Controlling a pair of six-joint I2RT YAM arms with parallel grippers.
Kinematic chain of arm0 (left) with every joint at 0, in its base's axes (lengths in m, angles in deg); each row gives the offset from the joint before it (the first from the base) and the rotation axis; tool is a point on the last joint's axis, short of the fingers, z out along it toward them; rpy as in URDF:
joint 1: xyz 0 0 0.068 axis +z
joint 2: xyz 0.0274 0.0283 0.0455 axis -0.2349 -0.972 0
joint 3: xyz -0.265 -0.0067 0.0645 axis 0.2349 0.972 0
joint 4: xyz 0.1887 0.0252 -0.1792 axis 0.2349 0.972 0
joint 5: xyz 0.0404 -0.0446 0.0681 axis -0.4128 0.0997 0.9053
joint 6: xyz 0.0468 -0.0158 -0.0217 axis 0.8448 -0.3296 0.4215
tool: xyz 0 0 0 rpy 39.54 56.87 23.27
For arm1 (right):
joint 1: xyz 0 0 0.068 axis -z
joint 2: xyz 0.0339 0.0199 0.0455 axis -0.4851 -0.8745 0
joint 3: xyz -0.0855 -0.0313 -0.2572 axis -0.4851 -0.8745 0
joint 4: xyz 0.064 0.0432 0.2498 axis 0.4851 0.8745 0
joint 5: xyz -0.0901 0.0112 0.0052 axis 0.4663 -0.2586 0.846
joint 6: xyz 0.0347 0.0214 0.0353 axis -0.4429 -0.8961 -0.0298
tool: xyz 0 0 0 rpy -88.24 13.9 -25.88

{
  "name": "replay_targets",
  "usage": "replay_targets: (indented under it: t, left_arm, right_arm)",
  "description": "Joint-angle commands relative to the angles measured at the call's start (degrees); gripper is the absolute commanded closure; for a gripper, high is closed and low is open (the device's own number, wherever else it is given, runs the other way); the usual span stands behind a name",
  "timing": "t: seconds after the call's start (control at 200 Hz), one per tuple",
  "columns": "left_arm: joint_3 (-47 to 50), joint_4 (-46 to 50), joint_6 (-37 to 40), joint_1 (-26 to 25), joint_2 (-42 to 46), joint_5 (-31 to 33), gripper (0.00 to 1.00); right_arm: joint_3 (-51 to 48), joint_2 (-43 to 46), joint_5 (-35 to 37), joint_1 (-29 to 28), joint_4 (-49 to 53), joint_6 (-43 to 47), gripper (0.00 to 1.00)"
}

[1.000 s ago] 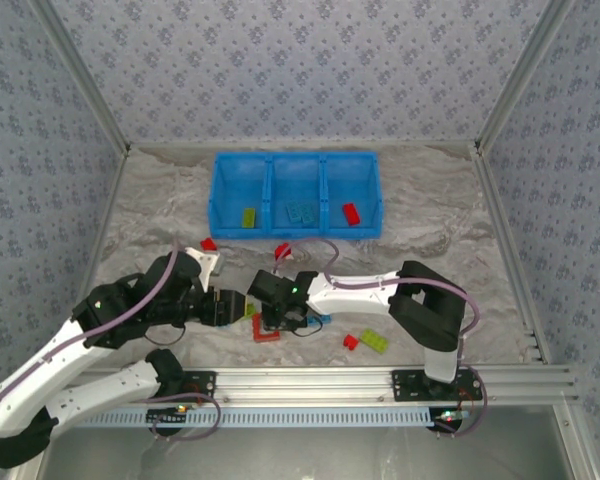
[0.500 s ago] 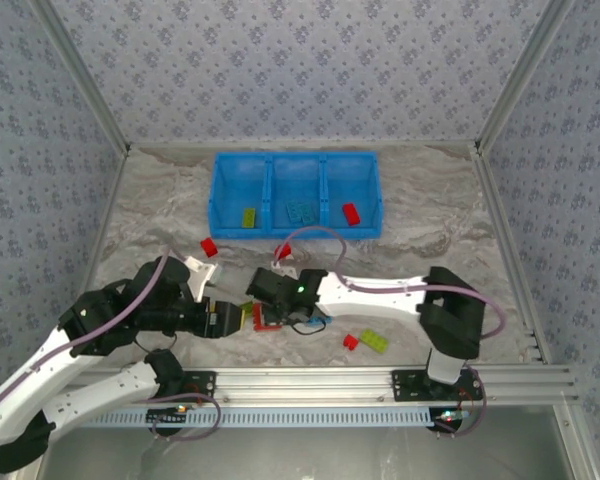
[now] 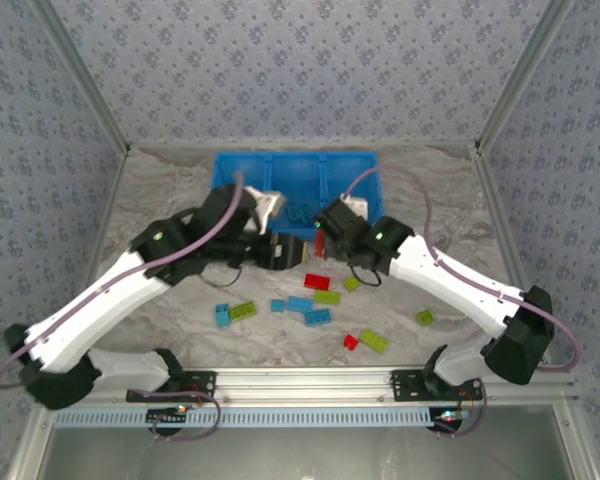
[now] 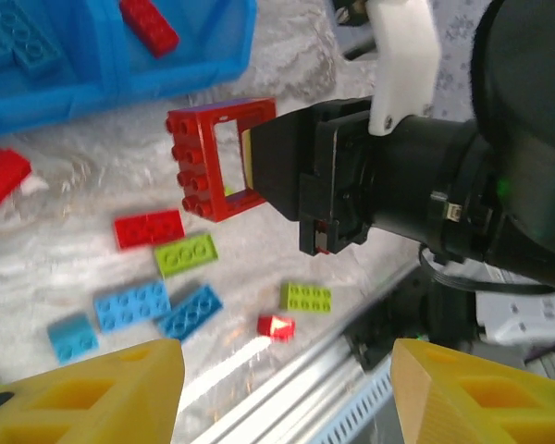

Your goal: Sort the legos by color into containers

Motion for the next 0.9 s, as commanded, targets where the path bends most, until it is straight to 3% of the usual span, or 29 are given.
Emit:
replay_targets:
  t: [0.0, 0.14, 0.335, 0.535, 0.894]
  left_arm:
    - [-6.2, -3.6, 2.1, -0.6, -5.2, 6.3, 0.39]
    - [-9.1, -5.8, 0.8, -1.1, -11.0, 12.7, 0.39]
    - [-10.5, -6.8, 0.3, -2.6, -14.0, 21.7, 0.39]
    - [-14.4, -6.4, 0.8, -4.5, -17.5, 22.8, 0.38]
    - [-18.2, -3.5, 1.4, -9.3, -20.6, 29.1, 0.38]
  right_arm:
    - [3.6, -2.4, 2.2, 7.4, -0.4, 8.9, 0.98]
    - [8.1, -10.4, -1.6, 15.8, -6.9, 17.1, 0.98]
    - [19.9, -25.8, -9.4, 22.4, -10.5, 22.6, 0.98]
    - [31.4, -38.9, -11.6, 25.0, -10.2, 25.4, 0.97]
    - [40.5, -50.6, -16.5, 28.0, -11.7, 29.1, 0.94]
